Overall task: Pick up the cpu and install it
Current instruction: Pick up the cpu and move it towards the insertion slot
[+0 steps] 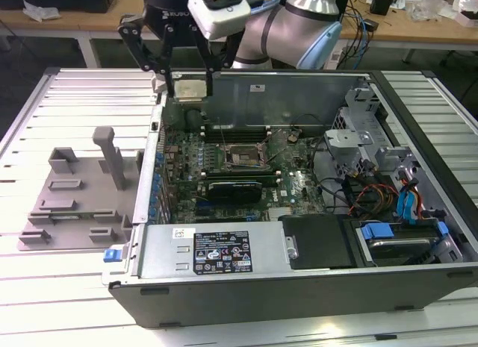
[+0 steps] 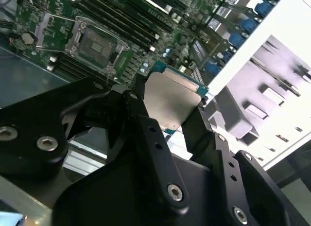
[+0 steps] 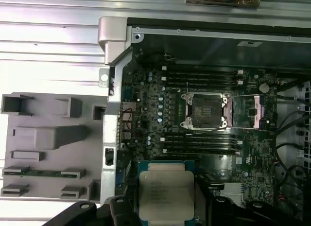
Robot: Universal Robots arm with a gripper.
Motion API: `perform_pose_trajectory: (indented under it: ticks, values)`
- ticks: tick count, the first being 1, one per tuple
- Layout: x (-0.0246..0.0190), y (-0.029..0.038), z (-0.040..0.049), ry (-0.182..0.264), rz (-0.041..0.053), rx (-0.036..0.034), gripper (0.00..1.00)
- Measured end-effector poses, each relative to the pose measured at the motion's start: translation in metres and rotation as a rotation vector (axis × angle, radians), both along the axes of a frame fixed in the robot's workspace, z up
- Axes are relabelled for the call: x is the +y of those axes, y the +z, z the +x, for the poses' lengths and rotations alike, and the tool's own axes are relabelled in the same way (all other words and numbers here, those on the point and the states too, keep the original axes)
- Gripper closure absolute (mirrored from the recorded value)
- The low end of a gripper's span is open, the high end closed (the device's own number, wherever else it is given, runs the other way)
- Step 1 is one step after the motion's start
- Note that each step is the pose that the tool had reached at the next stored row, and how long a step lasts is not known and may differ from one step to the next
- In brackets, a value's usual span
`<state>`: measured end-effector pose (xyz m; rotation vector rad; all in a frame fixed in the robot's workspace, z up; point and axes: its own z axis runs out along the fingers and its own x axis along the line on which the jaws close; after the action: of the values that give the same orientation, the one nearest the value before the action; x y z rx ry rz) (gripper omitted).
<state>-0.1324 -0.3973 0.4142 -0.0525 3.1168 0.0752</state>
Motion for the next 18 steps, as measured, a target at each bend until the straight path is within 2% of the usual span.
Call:
perform_pose_trajectory:
  ticks: [10,15,18]
  values:
    - [0.0,-0.0001,0.0223,0.0,0.0001,-0.0001,0.45]
    - [0.0,-0.0003,0.0365,0.0,0.0001,0.0007,0.45]
    - [0.0,-0.0003,0.0373,0.0,0.0001,0.0008,0.45]
